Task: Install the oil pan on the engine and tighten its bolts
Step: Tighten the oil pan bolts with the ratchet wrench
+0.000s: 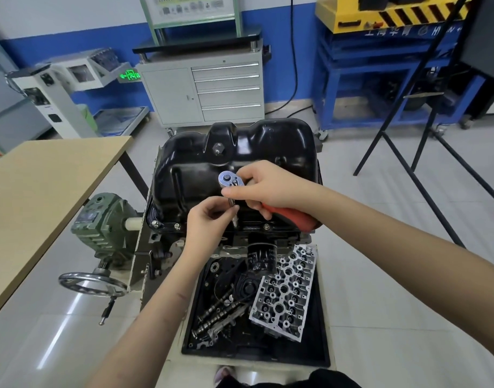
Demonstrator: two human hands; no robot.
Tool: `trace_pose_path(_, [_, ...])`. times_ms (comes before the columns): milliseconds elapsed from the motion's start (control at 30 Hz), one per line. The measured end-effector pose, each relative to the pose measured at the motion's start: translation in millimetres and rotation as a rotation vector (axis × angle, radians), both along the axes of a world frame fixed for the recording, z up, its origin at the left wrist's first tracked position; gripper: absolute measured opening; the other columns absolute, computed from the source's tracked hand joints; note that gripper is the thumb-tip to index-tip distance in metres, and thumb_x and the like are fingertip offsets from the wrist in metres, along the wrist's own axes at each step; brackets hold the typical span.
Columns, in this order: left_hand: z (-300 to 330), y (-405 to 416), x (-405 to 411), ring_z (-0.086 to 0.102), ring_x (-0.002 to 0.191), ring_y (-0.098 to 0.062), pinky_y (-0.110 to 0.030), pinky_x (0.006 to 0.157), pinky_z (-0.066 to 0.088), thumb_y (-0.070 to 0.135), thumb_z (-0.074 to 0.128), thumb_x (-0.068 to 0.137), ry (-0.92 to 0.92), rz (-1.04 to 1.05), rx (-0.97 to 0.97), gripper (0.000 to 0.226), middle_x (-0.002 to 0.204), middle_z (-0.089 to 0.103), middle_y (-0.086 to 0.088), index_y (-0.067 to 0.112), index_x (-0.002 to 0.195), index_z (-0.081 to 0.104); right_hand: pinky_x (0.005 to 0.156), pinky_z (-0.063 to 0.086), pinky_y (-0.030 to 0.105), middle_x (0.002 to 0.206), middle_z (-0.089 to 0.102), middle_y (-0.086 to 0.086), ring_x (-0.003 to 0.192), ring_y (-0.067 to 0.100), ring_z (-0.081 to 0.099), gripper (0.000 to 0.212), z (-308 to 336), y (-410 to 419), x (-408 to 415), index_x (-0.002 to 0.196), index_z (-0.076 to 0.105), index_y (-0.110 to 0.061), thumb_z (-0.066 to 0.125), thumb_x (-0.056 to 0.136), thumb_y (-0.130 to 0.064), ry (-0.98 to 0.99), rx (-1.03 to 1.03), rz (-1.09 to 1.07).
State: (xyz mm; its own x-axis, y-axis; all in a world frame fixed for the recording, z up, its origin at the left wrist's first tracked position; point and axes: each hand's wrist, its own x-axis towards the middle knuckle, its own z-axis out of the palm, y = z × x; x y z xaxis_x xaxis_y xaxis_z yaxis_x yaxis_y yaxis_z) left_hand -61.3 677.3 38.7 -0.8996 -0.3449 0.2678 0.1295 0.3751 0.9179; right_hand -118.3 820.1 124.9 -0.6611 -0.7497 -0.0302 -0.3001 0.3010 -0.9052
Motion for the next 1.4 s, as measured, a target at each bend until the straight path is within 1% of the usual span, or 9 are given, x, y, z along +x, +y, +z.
trace_pose_path(167, [-1, 0, 2, 0.057, 0.061, 0.006, -0.006, 0.061, 0.042, 0.004, 0.069, 0.078, 0.013, 0.022, -0.028, 0.023, 0.063, 0.063, 0.012, 0.024, 0.068, 0.062, 0.039, 0.040, 0.015, 0.042, 0.053, -0.006, 0.035, 0.011, 0.051, 0.037, 8, -2, -5, 0.085, 0.057, -0.003, 0.061, 0.084, -0.041, 0.180, 0.177, 0.070])
trace_pose_path(400, [1, 5, 2, 0.058, 0.062, 0.008, -0.008, 0.063, 0.044, 0.014, 0.066, 0.083, 0.042, 0.087, -0.048, 0.007, 0.063, 0.063, 0.017, 0.016, 0.077, 0.067, 0.048, 0.026, 0.023, 0.060, 0.038, -0.011, 0.055, 0.005, 0.040, 0.033, 26, -13, -12, 0.083, 0.044, -0.019, 0.057, 0.084, -0.049, 0.793, 0.412, 0.115])
trace_pose_path(567, [5, -5, 1, 0.058, 0.065, -0.014, -0.028, 0.064, 0.045, 0.011, 0.058, 0.089, 0.028, -0.024, -0.239, 0.015, 0.067, 0.067, -0.008, 0.000, 0.082, 0.066, 0.053, 0.028, 0.026, 0.065, 0.041, -0.013, 0.072, 0.014, 0.040, 0.022, 32, -18, -15, 0.084, 0.049, -0.016, 0.055, 0.087, -0.038, 0.973, 0.449, 0.229])
trace_pose_path(700, [9, -11, -1, 0.055, 0.059, -0.004, -0.011, 0.059, 0.041, 0.010, 0.057, 0.089, 0.006, -0.086, -0.342, 0.016, 0.061, 0.059, 0.009, 0.003, 0.077, 0.063, 0.062, 0.035, 0.029, 0.078, 0.050, -0.008, 0.081, 0.015, 0.046, 0.027, 41, -18, -16, 0.104, 0.059, -0.016, 0.054, 0.087, -0.037, 1.002, 0.510, 0.270])
trace_pose_path(867, [10, -7, -3, 0.050, 0.049, 0.001, -0.009, 0.052, 0.037, 0.011, 0.059, 0.087, 0.008, -0.021, -0.315, 0.015, 0.059, 0.064, -0.004, 0.003, 0.075, 0.065, 0.045, 0.017, 0.026, 0.060, 0.028, -0.005, 0.051, 0.014, 0.033, 0.050, 36, -25, -1, 0.060, 0.034, -0.013, 0.049, 0.086, -0.052, 1.096, 0.636, 0.085])
trace_pose_path(1000, [14, -10, 0, 0.055, 0.057, 0.009, -0.006, 0.056, 0.041, 0.006, 0.056, 0.089, 0.027, -0.090, -0.341, 0.017, 0.062, 0.064, 0.015, 0.007, 0.077, 0.068, 0.048, 0.024, 0.027, 0.089, 0.053, 0.005, 0.078, 0.024, 0.050, 0.024, 40, -27, -3, 0.096, 0.057, -0.011, 0.047, 0.091, -0.033, 1.148, 0.663, 0.181])
trace_pose_path(1067, [15, -11, 1, 0.060, 0.063, -0.002, -0.018, 0.061, 0.048, 0.009, 0.056, 0.090, -0.017, -0.121, -0.330, 0.017, 0.068, 0.069, 0.004, 0.004, 0.077, 0.066, 0.053, 0.029, 0.030, 0.098, 0.055, 0.005, 0.086, 0.024, 0.054, 0.023, 45, -26, -7, 0.106, 0.056, -0.013, 0.047, 0.091, -0.028, 1.177, 0.689, 0.281])
trace_pose_path(1267, [25, -6, 0, 0.040, 0.040, 0.000, -0.009, 0.043, 0.029, 0.013, 0.061, 0.086, 0.006, -0.037, -0.420, 0.048, 0.039, 0.045, 0.016, 0.029, 0.049, 0.035, 0.045, 0.017, 0.025, 0.064, 0.030, -0.001, 0.059, 0.020, 0.037, 0.043, 43, -27, 1, 0.067, 0.040, -0.014, 0.050, 0.086, -0.052, 1.171, 0.735, 0.158])
trace_pose_path(1400, [29, -11, -2, 0.031, 0.040, -0.008, -0.017, 0.045, 0.021, 0.016, 0.058, 0.088, -0.078, -0.092, -0.424, 0.041, 0.036, 0.038, 0.008, 0.018, 0.050, 0.042, 0.056, 0.037, 0.031, 0.093, 0.054, 0.005, 0.084, 0.026, 0.055, 0.020, 46, -28, -4, 0.100, 0.058, -0.014, 0.050, 0.089, -0.029, 1.184, 0.703, 0.252])
